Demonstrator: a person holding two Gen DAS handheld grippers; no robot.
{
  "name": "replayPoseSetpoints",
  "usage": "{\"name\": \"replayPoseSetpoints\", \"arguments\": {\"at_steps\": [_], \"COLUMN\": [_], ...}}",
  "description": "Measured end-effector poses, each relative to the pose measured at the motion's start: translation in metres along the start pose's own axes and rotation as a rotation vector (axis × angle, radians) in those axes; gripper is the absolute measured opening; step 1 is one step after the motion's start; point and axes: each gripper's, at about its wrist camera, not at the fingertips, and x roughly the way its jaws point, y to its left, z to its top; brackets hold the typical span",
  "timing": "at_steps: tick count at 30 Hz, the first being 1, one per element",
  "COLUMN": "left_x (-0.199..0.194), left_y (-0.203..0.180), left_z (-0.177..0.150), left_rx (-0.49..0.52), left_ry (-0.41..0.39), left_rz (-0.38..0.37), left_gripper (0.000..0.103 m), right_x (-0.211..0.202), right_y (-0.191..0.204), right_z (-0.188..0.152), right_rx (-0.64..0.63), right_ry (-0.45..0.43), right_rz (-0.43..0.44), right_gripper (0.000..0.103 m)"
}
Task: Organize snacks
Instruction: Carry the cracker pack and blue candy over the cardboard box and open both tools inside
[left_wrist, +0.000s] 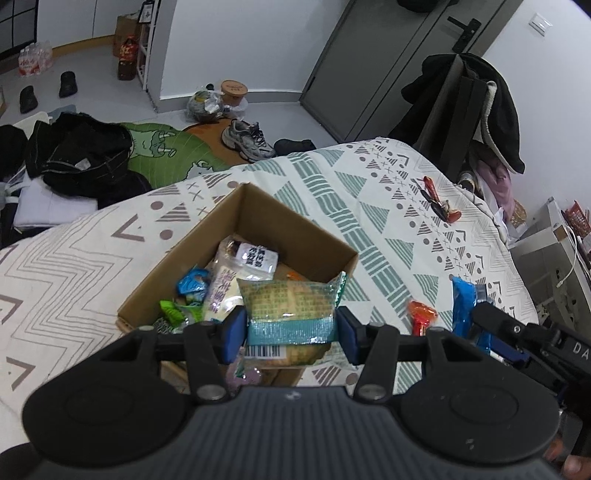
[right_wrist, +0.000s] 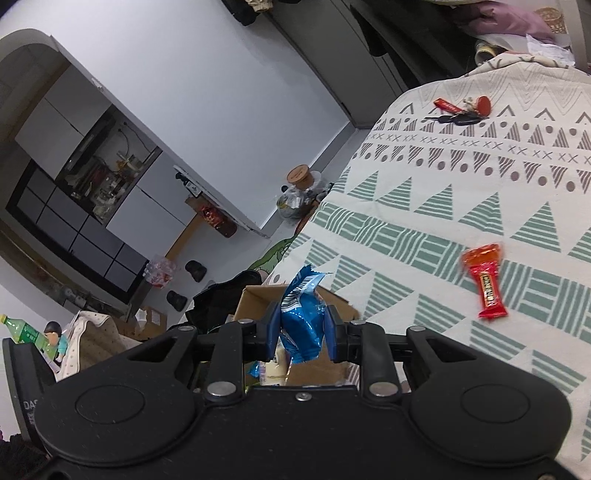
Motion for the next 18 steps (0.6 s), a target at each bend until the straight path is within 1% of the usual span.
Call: {"name": "replayPoseSetpoints", "arguments": {"at_steps": [2, 3, 5, 8, 10, 13, 18], "left_x": [0.0, -0.001, -0.001, -0.002, -0.003, -0.004, -0.005], "left_y": [0.005, 0.006, 0.01, 0.02, 0.025, 0.033, 0.045], "left_z": [0.0, 0.001, 0.003, 0.007, 0.01, 0.013, 0.019], "left_rx": [-0.007, -0.009, -0.018, -0.038, -0.046, -0.051, -0.057], "left_ry": [-0.011, -0.019, -0.024, -0.023, -0.026, -0.028, -0.034], "left_rz": [-0.022, -0.018, 0.005, 0.004, 0.023, 0.046, 0.076], "left_gripper": [0.053, 0.055, 0.055, 0.058, 0.06, 0.064, 0.075], "right_x": [0.004, 0.007, 0.013, 0.021, 0.027, 0.037, 0.054], "right_y": [0.005, 0.008, 0.013, 0.023, 0.03, 0.04, 0.052], "right_z": [-0.001, -0.002, -0.002, -0.002, -0.002, -0.001, 0.002], "right_rx": [-0.005, -0.007, -0.008, -0.017, -0.022, -0.028, -0.024], "right_ry": [0.006, 0.009, 0.016, 0.027, 0.033, 0.042, 0.053], "right_rz": [0.004, 0.006, 0.012, 0.025, 0.033, 0.043, 0.073], "right_gripper": [0.025, 0.025, 0.025, 0.025, 0.025, 0.025, 0.025]}}
